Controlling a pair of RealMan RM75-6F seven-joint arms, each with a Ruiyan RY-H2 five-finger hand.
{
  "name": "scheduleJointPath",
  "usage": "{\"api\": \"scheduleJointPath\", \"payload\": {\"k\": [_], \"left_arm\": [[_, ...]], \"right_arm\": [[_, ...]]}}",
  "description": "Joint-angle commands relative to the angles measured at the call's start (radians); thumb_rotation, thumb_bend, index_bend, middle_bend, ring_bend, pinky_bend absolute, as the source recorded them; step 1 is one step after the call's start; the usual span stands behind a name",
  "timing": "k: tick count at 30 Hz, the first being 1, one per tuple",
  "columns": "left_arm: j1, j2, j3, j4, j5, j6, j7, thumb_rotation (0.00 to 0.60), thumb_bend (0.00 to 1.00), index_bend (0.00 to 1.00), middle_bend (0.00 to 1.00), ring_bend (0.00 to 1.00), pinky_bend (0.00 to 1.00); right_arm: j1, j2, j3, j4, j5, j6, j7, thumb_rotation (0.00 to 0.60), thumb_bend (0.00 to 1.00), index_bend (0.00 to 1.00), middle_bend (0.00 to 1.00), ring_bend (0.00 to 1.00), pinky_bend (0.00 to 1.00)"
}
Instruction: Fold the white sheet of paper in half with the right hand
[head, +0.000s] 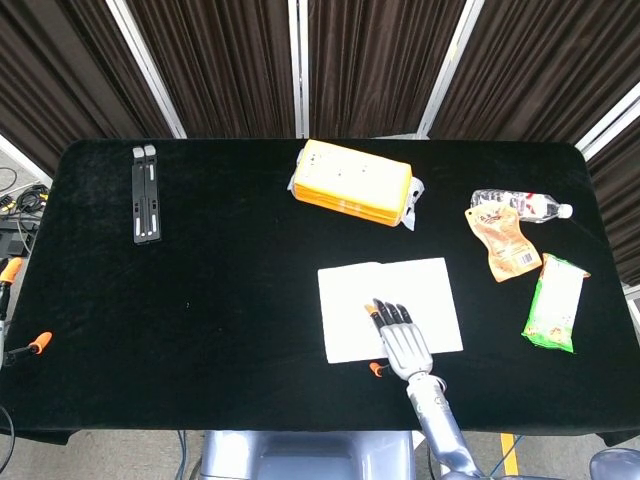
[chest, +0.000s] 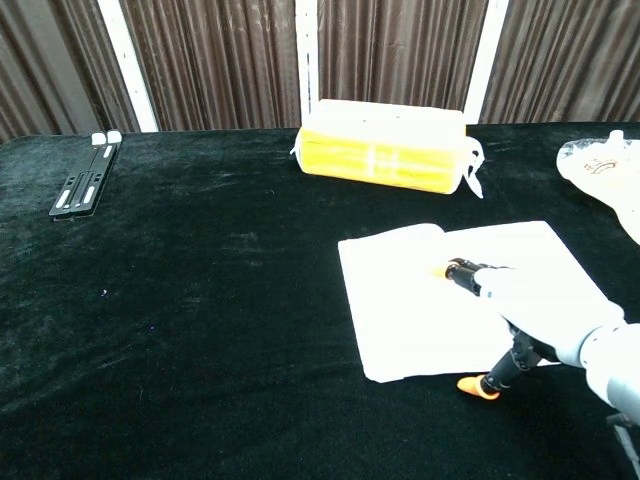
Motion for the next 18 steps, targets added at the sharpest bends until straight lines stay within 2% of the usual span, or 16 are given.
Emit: {"api": "scheduleJointPath", "payload": {"k": [1,6,8,13,18], "left_arm": [[0.000,-0.002,-0.003,-0.001,-0.007,0.000,0.004,0.600,0.10,0.00,0.00,0.00,0.00],[-0.002,-0.007,-0.005,0.003,-0.015,-0.005,0.009,0.600,0.10,0.00,0.00,0.00,0.00],[-0.004,-0.010,-0.006,0.004,-0.017,-0.007,0.012,0.600,0.10,0.00,0.00,0.00,0.00],[-0.007,-0.014,-0.005,0.004,-0.018,-0.010,0.018,0.600,0.10,0.00,0.00,0.00,0.00],[-0.005,-0.014,-0.004,0.000,-0.014,-0.005,0.020,0.600,0.10,0.00,0.00,0.00,0.00]], "right_arm": [[0.002,-0.019,0.000,0.033,-0.019,0.001,0.017,0.600,0.09,0.00,0.00,0.00,0.00],[-0.007,-0.061,0.000,0.119,-0.098,0.038,0.093,0.600,0.09,0.00,0.00,0.00,0.00],[-0.013,-0.077,-0.003,0.151,-0.136,0.060,0.127,0.600,0.13,0.00,0.00,0.00,0.00],[-0.028,-0.107,-0.013,0.218,-0.238,0.122,0.224,0.600,0.29,0.00,0.00,0.00,0.00],[-0.037,-0.125,0.000,0.260,-0.253,0.128,0.274,0.600,0.32,0.00,0.00,0.00,0.00]]}}
